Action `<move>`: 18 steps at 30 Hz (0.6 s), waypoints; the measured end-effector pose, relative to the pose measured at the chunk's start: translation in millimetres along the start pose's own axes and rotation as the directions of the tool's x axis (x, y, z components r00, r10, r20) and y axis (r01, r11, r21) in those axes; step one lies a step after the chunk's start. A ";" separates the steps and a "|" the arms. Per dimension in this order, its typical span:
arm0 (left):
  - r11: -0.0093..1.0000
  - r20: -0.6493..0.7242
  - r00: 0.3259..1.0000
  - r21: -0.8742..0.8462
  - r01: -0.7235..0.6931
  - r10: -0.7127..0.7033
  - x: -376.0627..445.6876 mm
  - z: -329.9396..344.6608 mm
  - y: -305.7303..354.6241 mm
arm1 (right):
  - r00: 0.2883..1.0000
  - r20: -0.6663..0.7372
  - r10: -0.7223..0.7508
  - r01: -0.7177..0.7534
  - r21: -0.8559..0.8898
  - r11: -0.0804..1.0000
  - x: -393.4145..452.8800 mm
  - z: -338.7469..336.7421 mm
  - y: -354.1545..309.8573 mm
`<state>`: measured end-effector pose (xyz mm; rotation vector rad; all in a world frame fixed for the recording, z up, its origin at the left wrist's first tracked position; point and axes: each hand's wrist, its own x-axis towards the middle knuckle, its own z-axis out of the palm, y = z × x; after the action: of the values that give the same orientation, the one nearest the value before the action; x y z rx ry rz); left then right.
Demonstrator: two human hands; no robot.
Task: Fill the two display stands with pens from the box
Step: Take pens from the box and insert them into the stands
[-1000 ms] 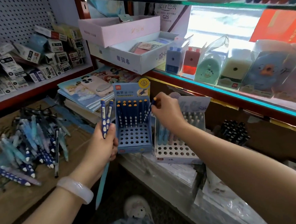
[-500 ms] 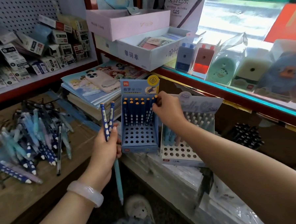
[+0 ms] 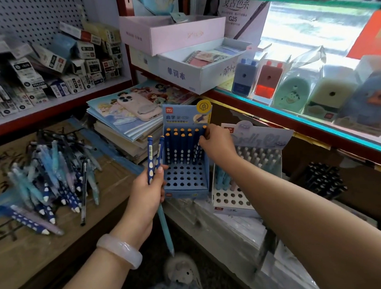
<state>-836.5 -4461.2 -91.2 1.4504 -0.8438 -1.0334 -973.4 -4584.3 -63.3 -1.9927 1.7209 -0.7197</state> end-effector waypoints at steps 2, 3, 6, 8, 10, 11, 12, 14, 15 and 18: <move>1.000 -0.003 1.000 -0.009 0.010 -0.010 0.3 -0.5 0.2 | 1.000 -0.002 0.008 -0.008 -0.016 1.000 -0.1 0.3 -0.2; 1.000 -0.002 1.000 -0.007 0.013 -0.013 0.3 -0.8 -0.3 | 1.000 -0.012 0.014 -0.014 -0.025 1.000 -0.4 0.9 -0.9; 1.000 0.009 1.000 -0.002 0.029 -0.029 -0.1 0.1 -1.6 | 0.999 -0.031 0.011 -0.011 -0.004 1.000 -1.9 4.3 -0.3; 0.999 0.013 0.999 -0.010 0.035 -0.035 0.3 0.2 -1.4 | 1.000 -0.007 -0.023 0.023 0.011 1.000 -1.7 5.4 0.8; 0.999 0.014 0.999 -0.023 0.036 -0.035 1.5 0.4 -0.5 | 0.998 0.038 -0.052 0.051 0.009 0.999 0.4 4.4 1.6; 0.999 0.013 0.999 -0.026 0.037 -0.037 1.9 0.7 -0.2 | 0.996 0.063 -0.062 0.061 0.013 0.998 1.8 3.6 2.0; 0.999 0.011 0.999 -0.028 0.039 -0.039 2.2 1.1 -0.1 | 0.994 0.081 -0.072 0.071 0.016 0.997 3.1 2.5 2.3; 0.999 0.011 0.999 -0.030 0.038 -0.038 2.1 1.7 0.0 | 0.992 0.085 -0.095 0.093 0.018 0.995 4.3 0.7 2.8; 0.999 0.013 0.999 -0.030 0.033 -0.033 2.0 1.3 0.3 | 0.991 0.075 -0.111 0.109 0.021 0.994 4.7 0.1 2.8; 0.999 0.014 1.000 -0.036 0.012 -0.011 2.6 -0.1 1.9 | 0.988 0.036 -0.149 0.150 -0.004 0.989 5.7 -0.7 1.4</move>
<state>-835.4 -4463.8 -89.7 1.4206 -0.8235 -1.0629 -974.3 -4590.1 -62.9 -2.1436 1.5682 -0.7237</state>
